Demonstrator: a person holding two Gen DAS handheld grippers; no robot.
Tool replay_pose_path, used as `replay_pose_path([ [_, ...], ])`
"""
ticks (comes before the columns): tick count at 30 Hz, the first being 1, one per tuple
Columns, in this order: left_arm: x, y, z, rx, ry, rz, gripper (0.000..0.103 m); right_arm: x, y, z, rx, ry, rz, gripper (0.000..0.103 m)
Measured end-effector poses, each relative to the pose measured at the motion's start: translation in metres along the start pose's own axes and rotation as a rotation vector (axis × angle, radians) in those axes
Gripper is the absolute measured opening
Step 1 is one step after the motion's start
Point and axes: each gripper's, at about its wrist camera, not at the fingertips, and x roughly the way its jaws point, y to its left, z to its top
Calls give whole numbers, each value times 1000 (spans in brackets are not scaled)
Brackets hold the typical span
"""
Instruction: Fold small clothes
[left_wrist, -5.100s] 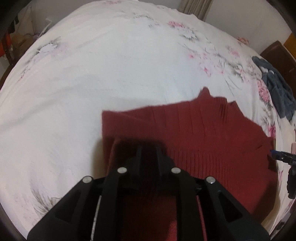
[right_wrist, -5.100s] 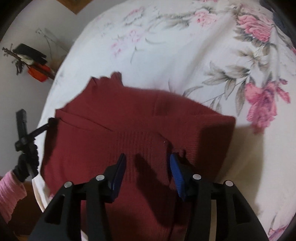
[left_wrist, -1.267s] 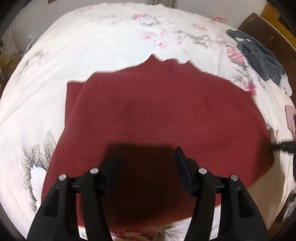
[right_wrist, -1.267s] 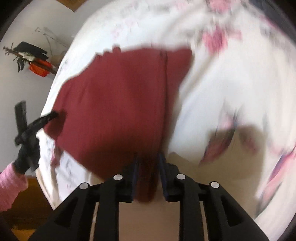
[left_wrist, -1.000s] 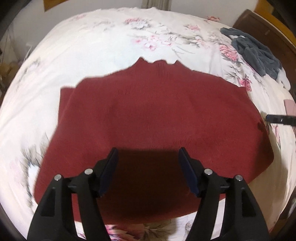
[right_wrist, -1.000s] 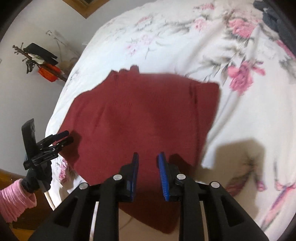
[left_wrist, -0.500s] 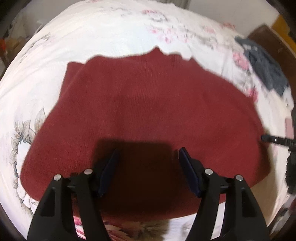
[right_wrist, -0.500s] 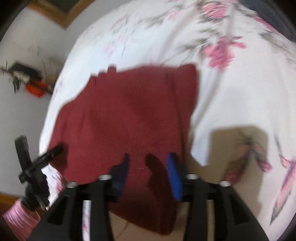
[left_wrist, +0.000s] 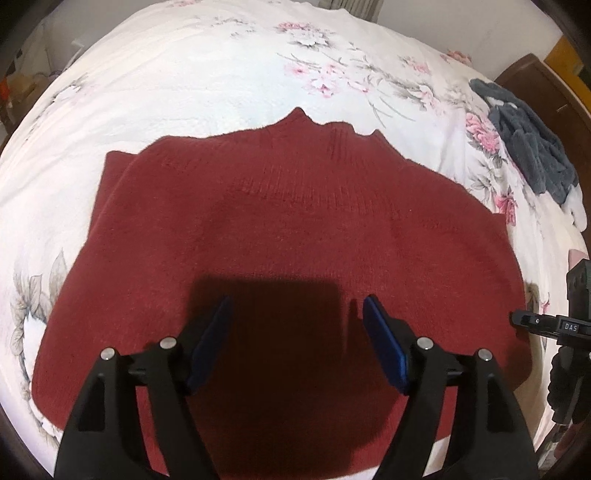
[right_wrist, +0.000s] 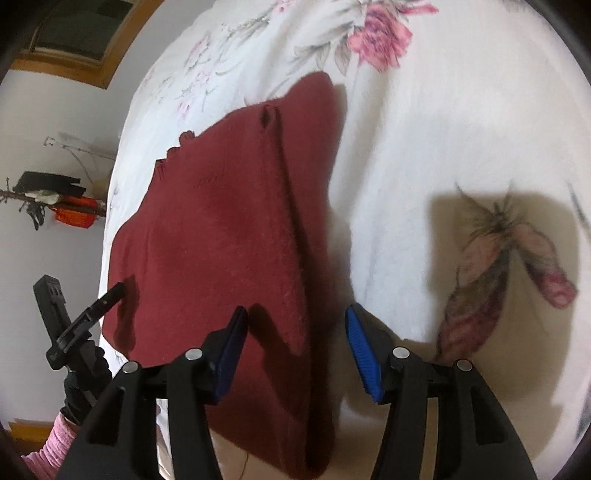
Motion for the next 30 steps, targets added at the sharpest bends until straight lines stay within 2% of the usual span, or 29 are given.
replay_pose_path([
  [2,6,4,-1,-8,13,0,75,3,0,1,-2,7,35,54],
  [3,8,6,-1,-10,16,1,75,6,2,2,-3,13,55,42],
  [6,12,7,-4,1,15,3,76,-1,13,2,-57,-8,119,31],
  [10,15,5,-6,32,17,10,78,-4,16,0,-85,-28,108,29],
  [13,15,7,-5,27,20,1,78,6,12,1,-58,-8,80,28],
  [23,20,10,-5,35,21,-14,80,11,0,1,-11,2,73,28],
  [30,17,11,-3,26,27,-38,82,5,9,3,19,6,32,26],
])
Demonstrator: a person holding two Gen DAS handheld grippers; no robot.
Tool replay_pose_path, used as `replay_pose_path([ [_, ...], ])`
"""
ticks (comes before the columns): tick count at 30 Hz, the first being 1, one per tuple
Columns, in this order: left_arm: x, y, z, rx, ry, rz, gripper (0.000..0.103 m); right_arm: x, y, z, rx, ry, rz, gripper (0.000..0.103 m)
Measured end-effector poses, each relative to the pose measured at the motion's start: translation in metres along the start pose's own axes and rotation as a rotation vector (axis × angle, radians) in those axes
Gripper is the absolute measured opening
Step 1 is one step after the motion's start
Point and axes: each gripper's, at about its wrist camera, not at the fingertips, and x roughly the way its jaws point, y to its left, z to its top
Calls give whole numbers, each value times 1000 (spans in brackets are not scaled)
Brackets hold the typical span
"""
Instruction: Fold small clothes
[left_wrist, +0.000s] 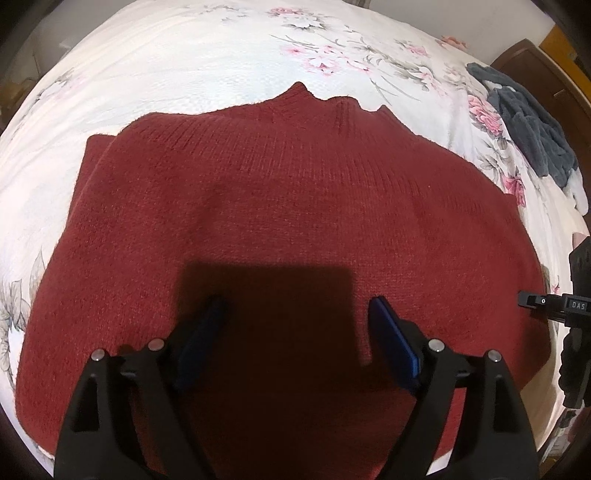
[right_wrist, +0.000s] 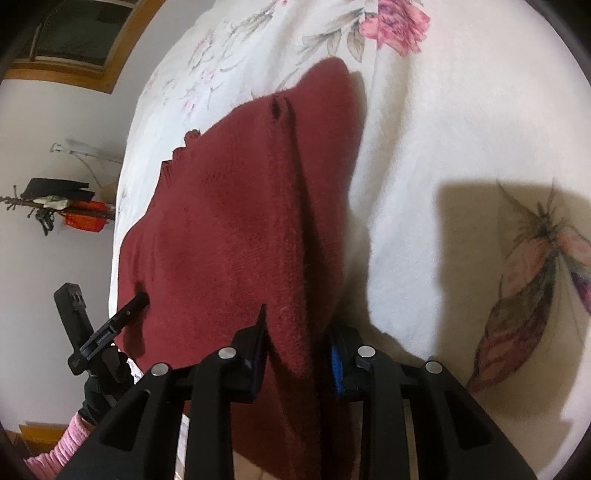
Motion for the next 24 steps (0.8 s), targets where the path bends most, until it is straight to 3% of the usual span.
replay_pose_path([
  [5,-21,11,1,-59,-15,-70,82,-24,38,3,-28,-63,35,24],
  [10,-37,17,1,-69,-42,-105,82,-26,102,13,-132,-73,86,23],
  [17,-51,35,5,-123,-72,-142,82,20,198,11,-365,13,45,23],
  [24,-57,58,1,-184,-82,-159,82,78,230,-3,-454,113,-8,23],
])
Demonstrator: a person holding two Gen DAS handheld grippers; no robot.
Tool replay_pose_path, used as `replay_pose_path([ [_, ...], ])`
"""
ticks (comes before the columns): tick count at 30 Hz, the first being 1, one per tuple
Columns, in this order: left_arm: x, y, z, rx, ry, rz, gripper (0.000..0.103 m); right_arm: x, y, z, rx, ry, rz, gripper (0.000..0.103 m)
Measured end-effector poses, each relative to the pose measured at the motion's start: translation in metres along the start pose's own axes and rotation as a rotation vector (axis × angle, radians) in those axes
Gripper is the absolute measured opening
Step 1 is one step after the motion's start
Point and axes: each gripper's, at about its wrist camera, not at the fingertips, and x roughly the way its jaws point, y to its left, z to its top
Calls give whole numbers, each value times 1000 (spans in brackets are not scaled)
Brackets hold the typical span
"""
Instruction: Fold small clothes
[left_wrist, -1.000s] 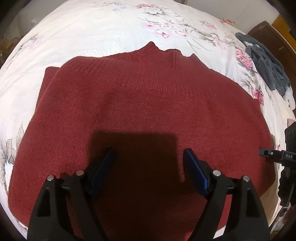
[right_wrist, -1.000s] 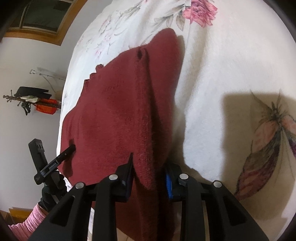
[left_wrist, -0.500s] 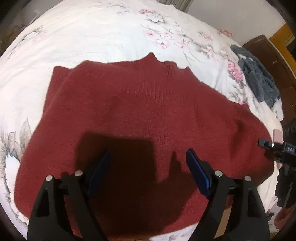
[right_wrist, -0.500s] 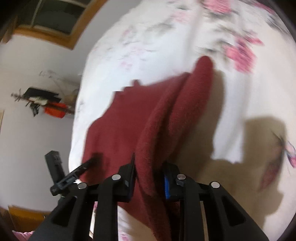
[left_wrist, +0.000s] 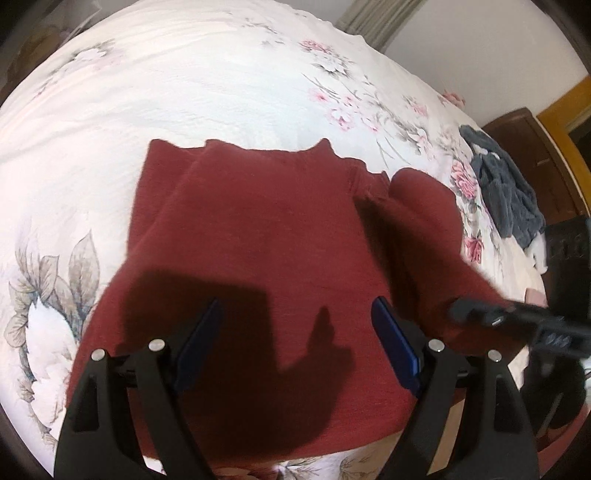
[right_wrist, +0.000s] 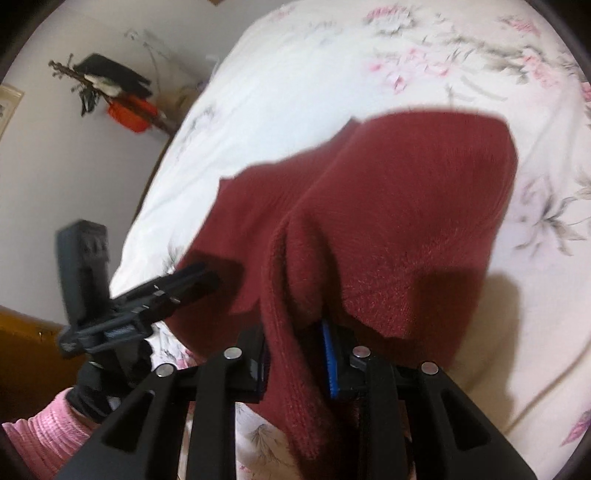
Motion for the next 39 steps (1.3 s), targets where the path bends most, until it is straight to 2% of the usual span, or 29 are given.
replay_pose_path([
  [5,0,5,3,-31,4,-30,82,26,-2,-3,11,39,-3,26],
  [10,5,-1,10,-60,16,-98,82,38,-9,-8,40,51,47,33],
  [14,14,-10,17,-91,44,-168,82,38,-21,-9,109,47,154,43],
  [18,28,-16,19,-134,92,-218,82,13,-36,-17,207,41,287,56],
  [20,34,-19,17,-149,107,-245,82,-4,-40,-26,237,19,374,56],
  [22,37,-23,16,-159,114,-274,82,-20,-44,-35,249,-12,398,56],
  [29,61,-33,12,-203,160,-331,82,-58,-90,-68,367,-93,362,56],
  [32,73,-35,12,-236,188,-364,82,-53,-104,-78,408,-81,355,56],
  [35,81,-42,13,-235,195,-370,82,-46,-104,-83,382,-64,299,56],
  [39,91,-55,15,-218,210,-368,81,-37,-102,-88,368,-44,266,56],
])
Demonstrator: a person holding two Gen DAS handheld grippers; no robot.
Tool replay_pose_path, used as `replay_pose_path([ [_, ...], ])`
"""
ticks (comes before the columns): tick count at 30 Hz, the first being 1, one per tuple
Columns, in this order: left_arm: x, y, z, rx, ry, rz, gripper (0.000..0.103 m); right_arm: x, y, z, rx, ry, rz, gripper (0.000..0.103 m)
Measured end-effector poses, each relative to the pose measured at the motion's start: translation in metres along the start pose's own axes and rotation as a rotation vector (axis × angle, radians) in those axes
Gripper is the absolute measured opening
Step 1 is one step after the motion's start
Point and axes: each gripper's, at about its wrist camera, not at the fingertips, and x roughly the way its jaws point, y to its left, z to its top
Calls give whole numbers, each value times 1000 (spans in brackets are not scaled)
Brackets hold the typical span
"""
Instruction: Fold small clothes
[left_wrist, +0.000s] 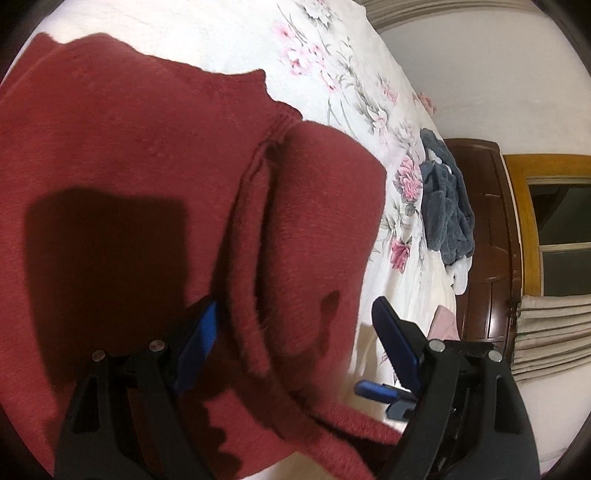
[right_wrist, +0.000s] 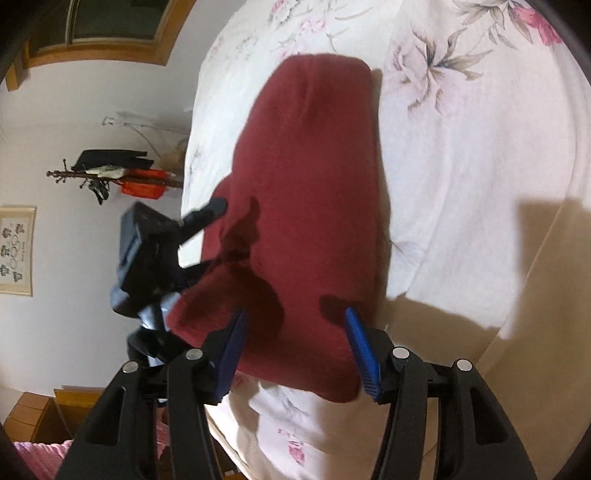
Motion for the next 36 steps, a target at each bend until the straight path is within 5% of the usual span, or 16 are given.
replay_pose_path([
  [4,10,-7,6,18,14,-2,74,0,-2,-5,2,8,-11,56],
  [9,17,-18,6,83,17,71,30,1,-9,-2,14,18,-27,56],
  [11,9,-24,5,110,-10,66,22,3,-10,-3,21,19,-38,56],
  [26,-75,-25,0,151,-178,-16,18,5,0,-7,26,13,-18,56],
  [36,-143,20,18,125,-250,96,17,25,16,-9,-28,50,-7,56],
])
